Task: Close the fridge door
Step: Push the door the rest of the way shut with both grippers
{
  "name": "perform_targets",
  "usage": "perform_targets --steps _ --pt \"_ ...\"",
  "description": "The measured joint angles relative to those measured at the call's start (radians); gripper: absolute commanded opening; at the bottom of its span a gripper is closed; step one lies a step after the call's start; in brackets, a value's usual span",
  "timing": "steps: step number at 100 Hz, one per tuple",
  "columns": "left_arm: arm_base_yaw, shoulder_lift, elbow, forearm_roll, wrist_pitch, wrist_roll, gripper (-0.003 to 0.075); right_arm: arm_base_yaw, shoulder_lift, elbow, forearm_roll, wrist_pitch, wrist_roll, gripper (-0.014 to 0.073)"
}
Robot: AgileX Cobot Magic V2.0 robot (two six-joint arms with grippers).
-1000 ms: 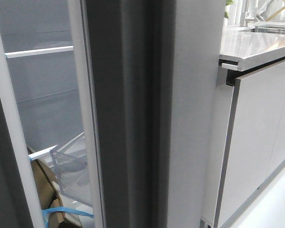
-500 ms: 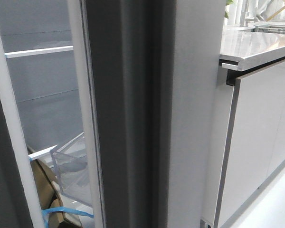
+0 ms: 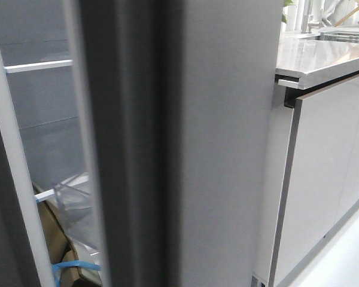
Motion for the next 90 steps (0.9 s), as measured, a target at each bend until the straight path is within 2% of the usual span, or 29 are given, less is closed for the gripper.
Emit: perform_targets --steps 29,53,74,90 --pt "0.0 0.0 0.0 0.0 0.0 0.0 -0.0021 0.052 0.137 -0.087 0.0 -0.007 0.0 -0.0076" --pt "0.0 0.0 0.0 0.0 0.0 0.0 -0.0021 0.052 0.241 -0.182 -0.002 -0.004 0.0 -0.0076" --pt "0.0 0.0 0.0 0.0 0.0 0.0 -0.0021 0.052 0.343 -0.277 -0.002 -0.056 0.002 -0.0076" --pt "0.0 0.0 0.0 0.0 0.0 0.0 -0.0021 0.058 0.415 -0.298 -0.002 -0.067 0.002 -0.0076"
